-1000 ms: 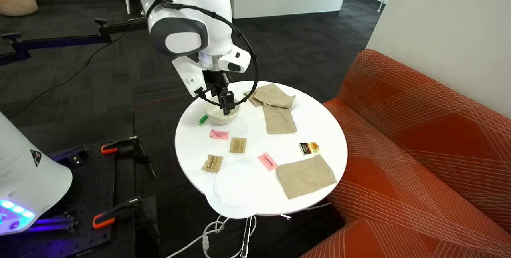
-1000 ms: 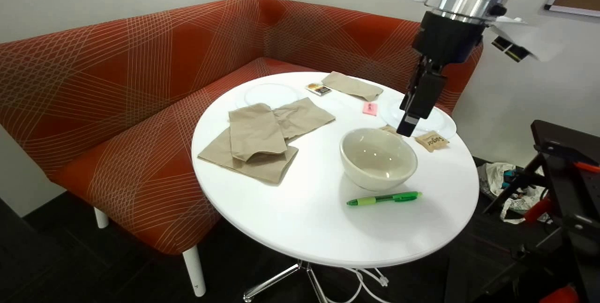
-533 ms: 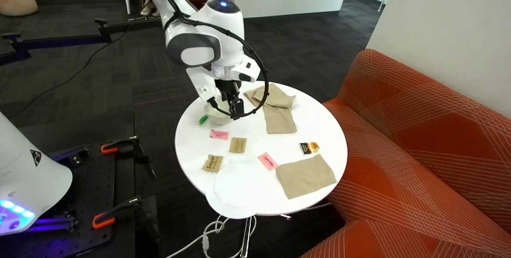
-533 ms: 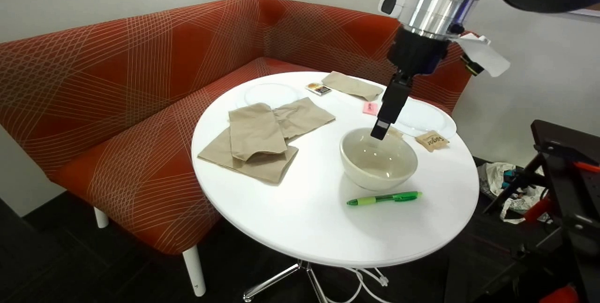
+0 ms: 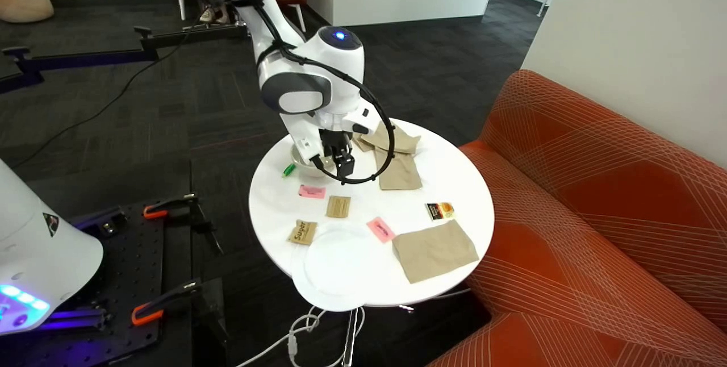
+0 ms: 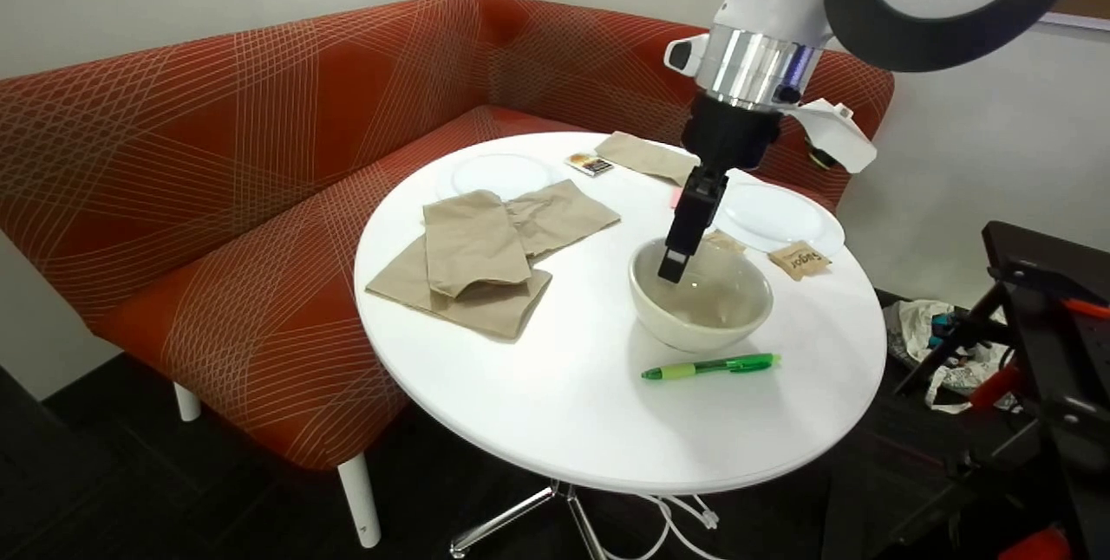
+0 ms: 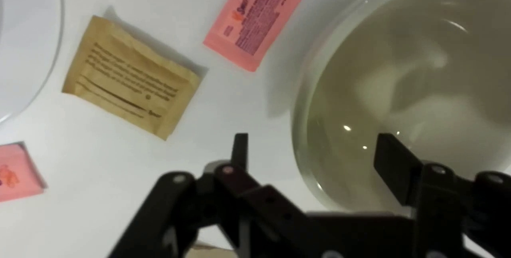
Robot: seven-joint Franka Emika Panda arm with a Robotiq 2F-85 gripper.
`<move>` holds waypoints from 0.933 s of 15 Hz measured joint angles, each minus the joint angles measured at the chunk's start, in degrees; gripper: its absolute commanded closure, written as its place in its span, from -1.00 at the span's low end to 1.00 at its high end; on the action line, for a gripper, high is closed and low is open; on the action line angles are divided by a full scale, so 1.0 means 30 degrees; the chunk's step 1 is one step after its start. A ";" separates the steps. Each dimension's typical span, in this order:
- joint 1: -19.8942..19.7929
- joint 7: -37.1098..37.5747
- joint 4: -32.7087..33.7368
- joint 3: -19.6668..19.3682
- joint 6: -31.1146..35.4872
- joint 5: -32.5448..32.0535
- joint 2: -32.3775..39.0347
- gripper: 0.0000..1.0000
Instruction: Move the white bowl backwards
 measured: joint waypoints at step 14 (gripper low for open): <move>-0.0543 -0.0004 0.1215 0.0084 -0.0194 -0.0055 0.0677 0.95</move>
